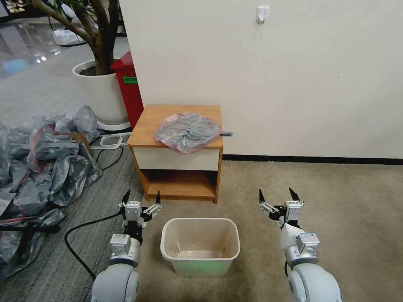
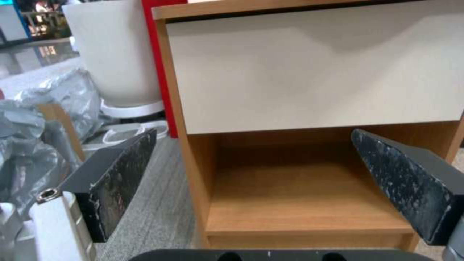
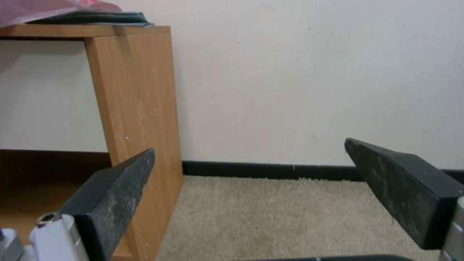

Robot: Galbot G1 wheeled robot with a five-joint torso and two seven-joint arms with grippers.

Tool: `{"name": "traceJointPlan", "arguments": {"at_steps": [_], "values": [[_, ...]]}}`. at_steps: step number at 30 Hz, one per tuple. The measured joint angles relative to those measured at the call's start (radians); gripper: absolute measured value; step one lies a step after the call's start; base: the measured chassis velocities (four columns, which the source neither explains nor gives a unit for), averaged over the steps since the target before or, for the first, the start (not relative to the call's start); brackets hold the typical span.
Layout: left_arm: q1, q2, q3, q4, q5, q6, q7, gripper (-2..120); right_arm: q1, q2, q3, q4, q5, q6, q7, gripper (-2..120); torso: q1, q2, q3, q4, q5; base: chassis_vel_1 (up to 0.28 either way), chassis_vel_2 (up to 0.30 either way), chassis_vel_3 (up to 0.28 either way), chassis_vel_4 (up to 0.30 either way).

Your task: Pick up the garbage bag from the table and place it over the trash can.

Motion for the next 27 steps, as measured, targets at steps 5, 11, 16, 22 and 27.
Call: {"name": "traceJointPlan", "arguments": {"at_steps": [5,11,16,22,27], "values": [[0.000,0.000,0.000,0.000,0.000,0.000,0.000,100,0.000,0.000,0.000,0.000,0.000,0.000,0.000,100,0.000,0.000,0.000,0.0000,0.0000,0.000,0.000,0.000,0.000],[0.000,0.000,0.000,0.000,0.000,0.000,0.000,100,0.000,0.000,0.000,0.000,0.000,0.000,0.000,100,0.000,0.000,0.000,0.0000,0.0000,0.000,0.000,0.000,0.000],[0.004,0.001,0.000,-0.006,-0.001,0.003,0.000,100,-0.003,0.001,0.000,0.004,0.001,-0.001,0.000,100,0.000,0.000,0.000,0.0001,0.0001,0.000,0.000,0.000,0.000],[0.061,0.025,-0.002,-0.085,-0.034,0.046,-0.017,100,-0.059,0.024,0.006,0.103,0.037,-0.033,0.015,100,0.000,0.000,0.000,0.0001,0.0000,0.000,0.000,0.000,0.000],[0.158,0.065,-0.007,-0.219,-0.091,0.123,-0.052,100,-0.142,0.059,0.015,0.252,0.092,-0.084,0.040,100,0.000,0.000,0.000,0.0001,-0.0002,0.000,0.000,0.000,0.000]]}}
